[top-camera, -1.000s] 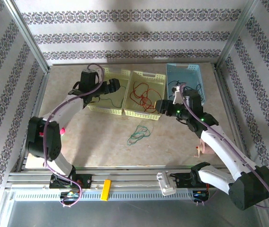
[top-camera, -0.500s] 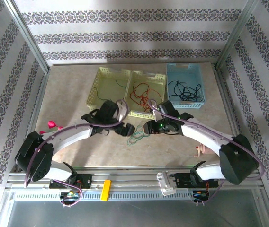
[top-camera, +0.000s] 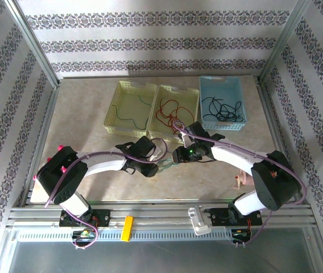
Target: Untangle the cables
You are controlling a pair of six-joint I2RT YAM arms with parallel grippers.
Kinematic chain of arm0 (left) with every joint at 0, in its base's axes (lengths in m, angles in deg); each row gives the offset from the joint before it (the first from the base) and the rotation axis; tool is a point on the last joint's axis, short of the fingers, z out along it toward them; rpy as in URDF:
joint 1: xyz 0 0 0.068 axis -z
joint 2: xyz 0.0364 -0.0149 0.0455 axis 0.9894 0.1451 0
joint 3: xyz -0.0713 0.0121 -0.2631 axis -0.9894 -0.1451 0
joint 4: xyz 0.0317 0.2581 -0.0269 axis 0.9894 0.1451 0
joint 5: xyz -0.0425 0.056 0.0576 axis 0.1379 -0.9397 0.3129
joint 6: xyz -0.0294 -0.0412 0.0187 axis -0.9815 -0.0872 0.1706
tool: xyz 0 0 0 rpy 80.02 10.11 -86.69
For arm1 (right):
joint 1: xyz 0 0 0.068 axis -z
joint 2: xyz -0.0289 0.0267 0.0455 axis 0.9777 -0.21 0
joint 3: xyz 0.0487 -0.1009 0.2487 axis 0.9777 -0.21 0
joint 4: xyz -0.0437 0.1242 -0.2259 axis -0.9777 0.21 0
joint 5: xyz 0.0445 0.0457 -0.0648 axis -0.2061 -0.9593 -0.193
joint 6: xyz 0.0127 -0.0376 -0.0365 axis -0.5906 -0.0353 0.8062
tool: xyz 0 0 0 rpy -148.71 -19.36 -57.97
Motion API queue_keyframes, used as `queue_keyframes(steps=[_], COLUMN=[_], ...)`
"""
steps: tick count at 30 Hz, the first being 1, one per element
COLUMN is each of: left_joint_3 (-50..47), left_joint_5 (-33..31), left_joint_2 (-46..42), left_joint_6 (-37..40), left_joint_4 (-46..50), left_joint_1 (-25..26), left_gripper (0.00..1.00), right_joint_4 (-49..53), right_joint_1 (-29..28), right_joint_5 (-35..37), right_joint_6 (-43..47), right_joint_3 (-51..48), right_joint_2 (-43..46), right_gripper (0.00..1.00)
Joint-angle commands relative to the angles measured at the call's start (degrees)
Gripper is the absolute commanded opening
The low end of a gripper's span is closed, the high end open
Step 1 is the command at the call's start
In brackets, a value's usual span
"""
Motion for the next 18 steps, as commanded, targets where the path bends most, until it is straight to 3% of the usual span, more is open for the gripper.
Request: queue_keyframes(steps=[1,6,12,18], left_joint_3=[0.11,0.05,-0.53,-1.75], left_joint_5=[1.98,3.98,4.02,3.94], left_joint_2=[2.46,2.63,-0.75,-11.39], left_joint_6=[0.45,0.32,-0.16,0.99], left_joint_4=[-3.42,-3.93,-3.1,-0.91], left_joint_1=[1.01,1.01,1.01,1.01], left_gripper=[0.26,0.01,0.0,0.0], right_joint_4=[-0.36,-0.71,-0.29,0.67], right_joint_1=[-0.38,-0.84,-1.37,-1.8], right_joint_5=[-0.15,0.38,5.09,7.85], right_joint_6=[1.12,1.82,1.24,-0.51], right_joint_3=[0.65,1.6,4.95,4.79], right_joint_2=[0.58,-1.98,-8.06,-12.44], right_gripper=[0.45,0.46,0.47,0.4])
